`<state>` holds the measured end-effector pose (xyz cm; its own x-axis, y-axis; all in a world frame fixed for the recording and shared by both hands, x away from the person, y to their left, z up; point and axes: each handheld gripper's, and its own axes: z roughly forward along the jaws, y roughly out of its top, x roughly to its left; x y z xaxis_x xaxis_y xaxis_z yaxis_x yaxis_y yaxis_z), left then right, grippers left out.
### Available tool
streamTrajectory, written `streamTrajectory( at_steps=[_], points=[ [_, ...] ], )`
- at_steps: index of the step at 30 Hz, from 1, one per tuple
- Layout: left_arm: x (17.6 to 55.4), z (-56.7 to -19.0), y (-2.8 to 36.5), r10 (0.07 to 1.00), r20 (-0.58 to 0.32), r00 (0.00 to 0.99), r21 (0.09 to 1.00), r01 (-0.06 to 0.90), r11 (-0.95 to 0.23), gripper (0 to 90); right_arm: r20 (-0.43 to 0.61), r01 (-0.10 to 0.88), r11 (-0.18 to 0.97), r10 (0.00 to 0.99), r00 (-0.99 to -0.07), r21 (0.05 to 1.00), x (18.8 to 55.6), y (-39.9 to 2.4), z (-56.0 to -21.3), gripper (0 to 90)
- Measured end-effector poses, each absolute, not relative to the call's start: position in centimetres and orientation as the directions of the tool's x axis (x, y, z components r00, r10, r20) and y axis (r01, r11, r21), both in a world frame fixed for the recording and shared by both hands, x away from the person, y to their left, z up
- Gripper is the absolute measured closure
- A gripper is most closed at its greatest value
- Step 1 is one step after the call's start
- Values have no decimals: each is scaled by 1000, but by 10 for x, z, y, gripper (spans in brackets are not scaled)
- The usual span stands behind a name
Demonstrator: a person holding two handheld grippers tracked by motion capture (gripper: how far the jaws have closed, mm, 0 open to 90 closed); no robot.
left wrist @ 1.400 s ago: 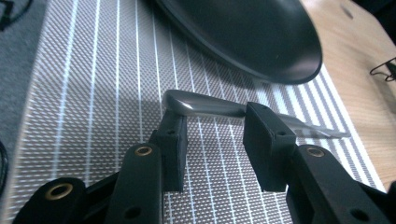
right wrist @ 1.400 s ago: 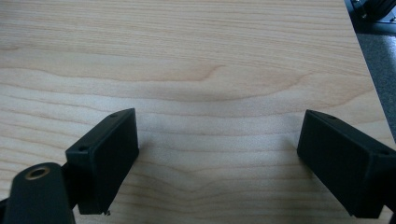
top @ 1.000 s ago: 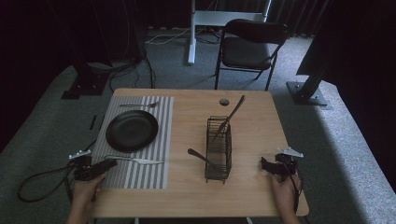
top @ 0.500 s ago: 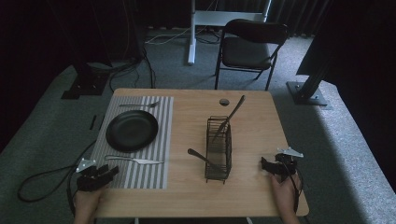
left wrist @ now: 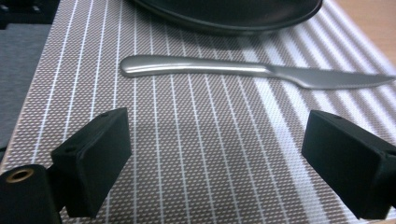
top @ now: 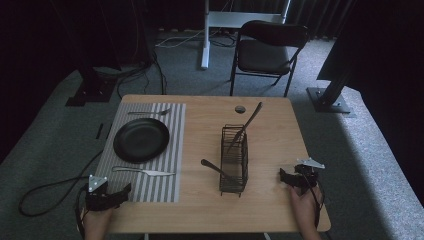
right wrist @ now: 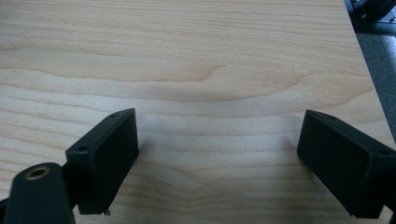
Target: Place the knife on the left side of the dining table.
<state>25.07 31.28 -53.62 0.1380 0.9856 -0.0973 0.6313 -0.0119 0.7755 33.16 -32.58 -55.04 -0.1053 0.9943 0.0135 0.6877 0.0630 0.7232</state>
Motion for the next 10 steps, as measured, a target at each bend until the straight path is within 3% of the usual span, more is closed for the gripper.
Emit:
streamTrajectory(
  at_steps=[2,10],
  points=[
    [252,-538,312,987,-84,136,770,638,-22,0,13,687,64,994,-106,724,332,-326,-550,117],
    [251,-539,310,994,-25,107,792,609,-45,0,13,688,64,994,-106,723,332,-326,-550,118]
  ],
)
